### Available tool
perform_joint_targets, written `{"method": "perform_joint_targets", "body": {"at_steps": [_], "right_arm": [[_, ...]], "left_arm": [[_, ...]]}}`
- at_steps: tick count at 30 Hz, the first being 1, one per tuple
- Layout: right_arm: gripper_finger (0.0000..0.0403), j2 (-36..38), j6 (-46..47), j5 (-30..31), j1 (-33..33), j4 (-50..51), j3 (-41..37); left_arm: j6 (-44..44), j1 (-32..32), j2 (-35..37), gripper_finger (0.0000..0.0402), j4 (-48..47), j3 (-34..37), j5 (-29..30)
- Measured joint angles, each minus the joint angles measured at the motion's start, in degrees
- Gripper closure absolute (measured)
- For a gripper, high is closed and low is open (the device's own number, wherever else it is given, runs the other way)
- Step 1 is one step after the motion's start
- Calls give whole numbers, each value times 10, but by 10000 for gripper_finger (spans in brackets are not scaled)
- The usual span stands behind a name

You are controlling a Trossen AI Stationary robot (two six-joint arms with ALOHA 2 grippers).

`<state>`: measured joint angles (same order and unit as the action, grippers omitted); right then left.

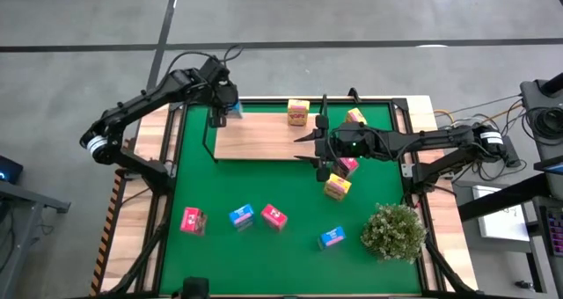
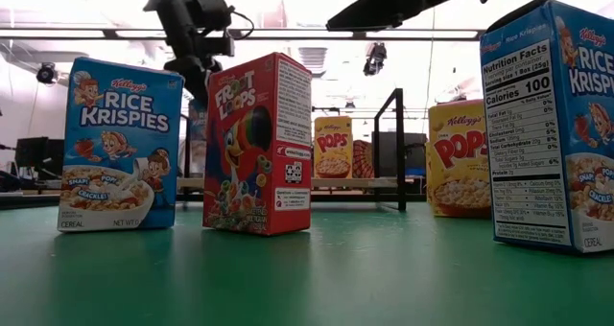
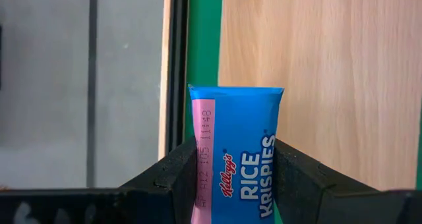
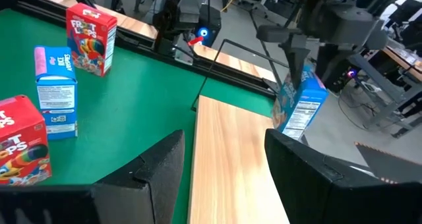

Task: Stack cereal on shelf
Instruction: Put the top blue cereal box on the shelf

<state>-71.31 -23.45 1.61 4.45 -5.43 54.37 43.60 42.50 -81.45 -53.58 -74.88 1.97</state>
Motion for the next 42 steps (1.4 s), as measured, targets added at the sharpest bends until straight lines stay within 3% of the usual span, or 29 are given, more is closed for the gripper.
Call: {"method": "perform_joint_targets", "body": {"at_steps": [15,27,32,42], "right_arm": [[202,0,0,0,0,0,0],[202,0,3,0,0,0,1],[202,0,3,0,0,0,1],[202,0,-1,0,0,1,1]], "left_arm": [[-26,0,0,255,9,8,-72],[-26,6,-38,255,22,7,-72],[-27,7,-47,255,31,3,-30],[-24,8,-48,253,35,3,-29]]}}
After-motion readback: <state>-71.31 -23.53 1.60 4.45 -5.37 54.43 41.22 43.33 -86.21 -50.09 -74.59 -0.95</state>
